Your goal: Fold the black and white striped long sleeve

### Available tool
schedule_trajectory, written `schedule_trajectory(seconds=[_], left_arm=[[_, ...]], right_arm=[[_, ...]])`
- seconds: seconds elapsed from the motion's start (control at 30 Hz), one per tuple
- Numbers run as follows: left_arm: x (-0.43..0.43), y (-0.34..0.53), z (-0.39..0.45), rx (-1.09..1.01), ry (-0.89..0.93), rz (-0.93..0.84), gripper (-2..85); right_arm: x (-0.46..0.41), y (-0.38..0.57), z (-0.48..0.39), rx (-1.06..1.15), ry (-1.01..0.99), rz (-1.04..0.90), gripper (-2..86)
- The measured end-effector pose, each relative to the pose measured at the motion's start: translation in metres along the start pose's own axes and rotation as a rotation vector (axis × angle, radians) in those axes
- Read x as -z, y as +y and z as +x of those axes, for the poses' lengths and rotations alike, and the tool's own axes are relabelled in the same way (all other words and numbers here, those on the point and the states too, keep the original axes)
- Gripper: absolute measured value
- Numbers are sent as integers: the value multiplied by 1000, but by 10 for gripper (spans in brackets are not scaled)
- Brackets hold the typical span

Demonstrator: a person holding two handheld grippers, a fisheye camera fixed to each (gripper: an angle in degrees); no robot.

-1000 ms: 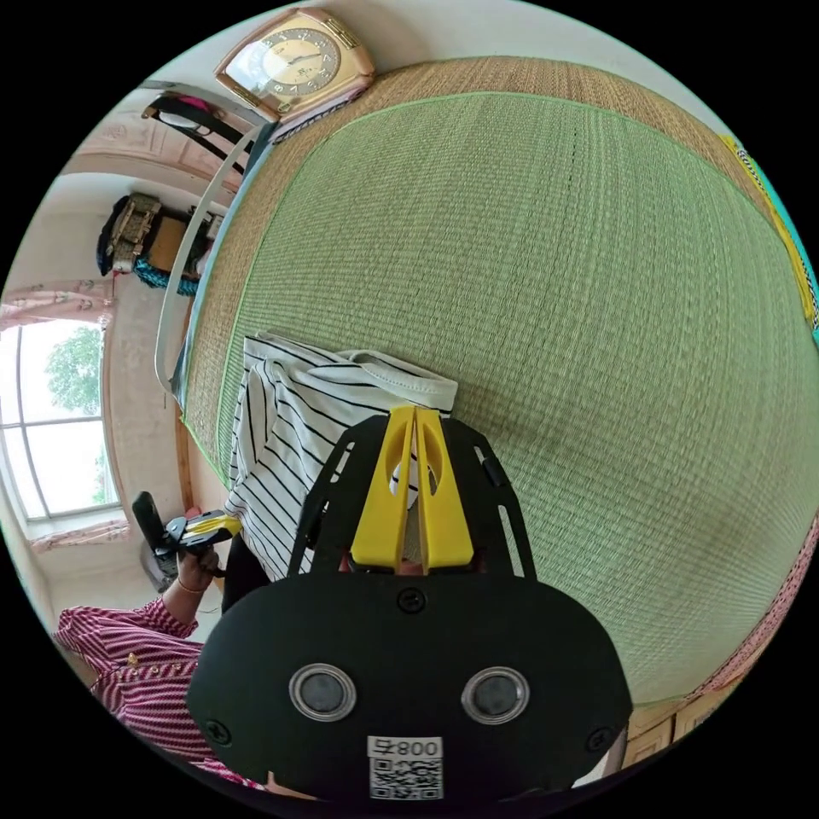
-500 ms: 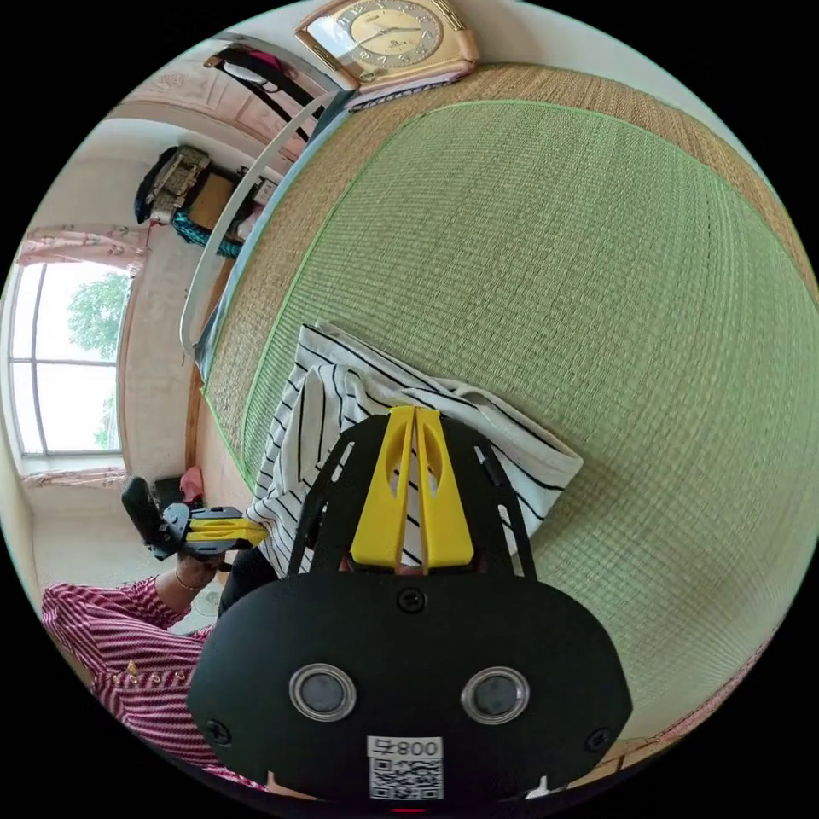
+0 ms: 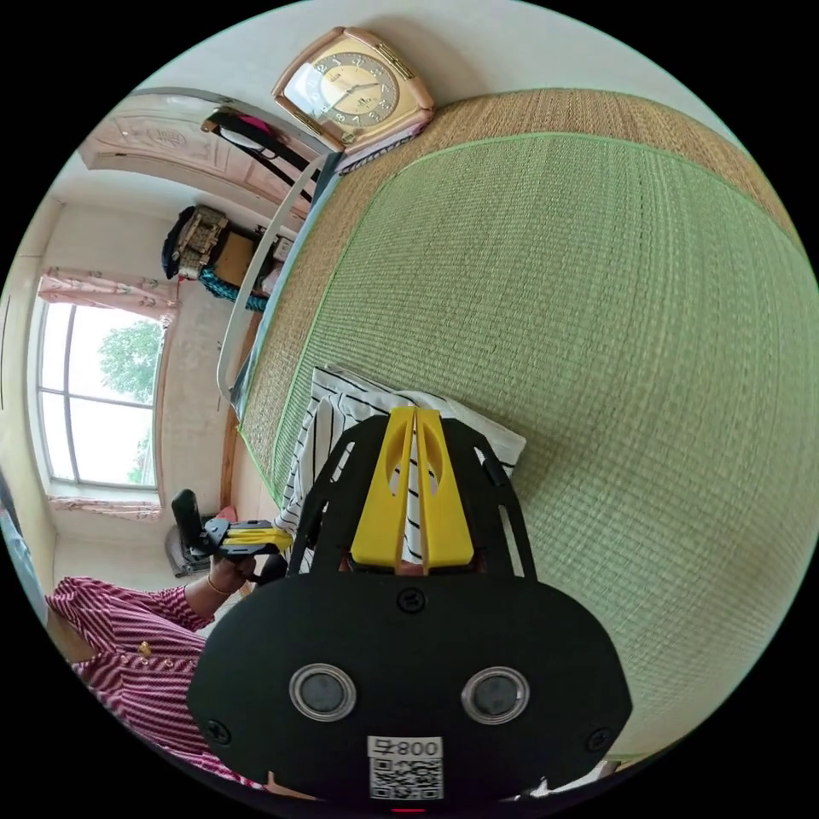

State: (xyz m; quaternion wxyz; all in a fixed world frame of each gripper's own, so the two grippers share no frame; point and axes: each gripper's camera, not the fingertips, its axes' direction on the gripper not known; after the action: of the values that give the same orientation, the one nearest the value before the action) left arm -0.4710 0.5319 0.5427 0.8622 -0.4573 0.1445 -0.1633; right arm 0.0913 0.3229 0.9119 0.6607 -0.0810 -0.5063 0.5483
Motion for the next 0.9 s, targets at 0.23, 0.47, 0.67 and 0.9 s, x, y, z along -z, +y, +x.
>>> schedule_trajectory(seconds=[0.23, 0.47, 0.67, 0.9], left_arm=[[-3, 3, 2, 11, 6, -7, 2], [-7, 10, 4, 35, 21, 4, 2], [6, 24, 9, 59, 26, 68, 1], [2, 41, 6, 110, 0, 82, 1]], right_arm=[[10, 12, 51, -128, 12, -47, 0], [28, -4, 51, -153, 61, -82, 0], [71, 43, 30, -135, -7, 0, 0], [59, 156, -46, -22, -137, -119, 1]])
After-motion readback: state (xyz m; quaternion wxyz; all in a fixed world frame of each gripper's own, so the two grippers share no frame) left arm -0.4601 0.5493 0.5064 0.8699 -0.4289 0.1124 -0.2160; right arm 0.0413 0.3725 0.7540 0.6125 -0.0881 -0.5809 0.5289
